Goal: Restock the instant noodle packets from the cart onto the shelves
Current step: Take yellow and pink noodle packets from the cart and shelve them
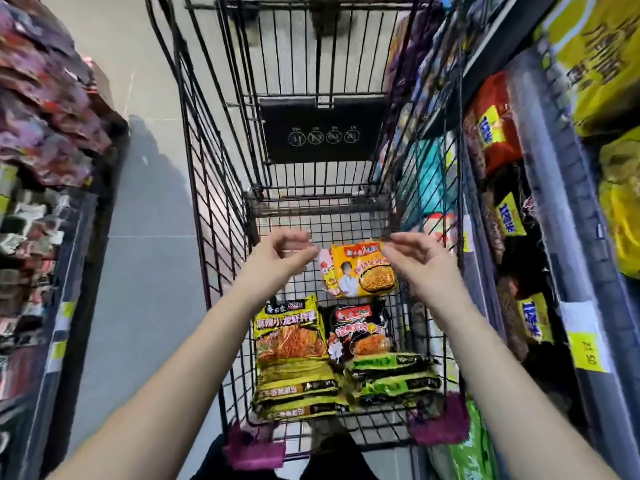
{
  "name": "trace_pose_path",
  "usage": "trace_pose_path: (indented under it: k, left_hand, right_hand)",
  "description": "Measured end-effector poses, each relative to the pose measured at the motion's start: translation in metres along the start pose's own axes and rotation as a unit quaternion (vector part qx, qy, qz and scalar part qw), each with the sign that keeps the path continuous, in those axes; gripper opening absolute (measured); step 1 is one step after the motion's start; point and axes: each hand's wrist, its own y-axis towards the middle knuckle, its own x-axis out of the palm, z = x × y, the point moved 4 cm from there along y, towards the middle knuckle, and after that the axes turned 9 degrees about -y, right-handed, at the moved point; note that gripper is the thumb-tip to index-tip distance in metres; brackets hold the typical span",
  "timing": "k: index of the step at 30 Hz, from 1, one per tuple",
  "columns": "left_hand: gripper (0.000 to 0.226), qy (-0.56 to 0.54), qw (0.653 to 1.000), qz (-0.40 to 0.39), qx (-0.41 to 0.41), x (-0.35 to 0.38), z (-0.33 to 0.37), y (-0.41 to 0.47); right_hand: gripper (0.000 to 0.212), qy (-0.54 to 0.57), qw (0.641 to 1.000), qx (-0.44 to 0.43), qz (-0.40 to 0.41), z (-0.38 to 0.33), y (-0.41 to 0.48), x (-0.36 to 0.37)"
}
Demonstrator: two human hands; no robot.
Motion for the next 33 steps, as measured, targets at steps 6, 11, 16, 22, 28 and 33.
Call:
trace_pose_path:
  k: [6,11,16,22,28,33]
  left_hand:
    - [0.036,-0.003,0.998,0.013,-0.069,0.011,-0.057,0.063]
    - [0.034,0.021,0.991,0.024,-0.13,0.018,-0.117,0.103]
    - [0.047,0.061,0.981,0.038,-0.181,0.026,-0.161,0.125]
    - [0.052,0.11,0.974,0.044,-0.195,0.039,-0.171,0.141]
    - [0.049,0.108,0.97,0.045,-0.211,0.033,-0.18,0.15]
    - [0.047,0.062,0.971,0.045,-0.228,0.023,-0.189,0.152]
  right_hand:
    - [0.03,-0.035,0.997,0.057,0.028,0.049,0.051,0.024]
    - [0.045,-0.126,0.986,0.085,0.064,0.08,0.086,0.04]
    - [0.062,-0.226,0.964,0.126,0.067,0.099,0.094,0.042]
    - [0.079,-0.283,0.941,0.184,0.029,0.123,0.106,0.051]
    - [0.092,-0.309,0.92,0.238,-0.018,0.132,0.118,0.062]
    - [0.089,-0.333,0.91,0.245,0.016,0.132,0.114,0.063]
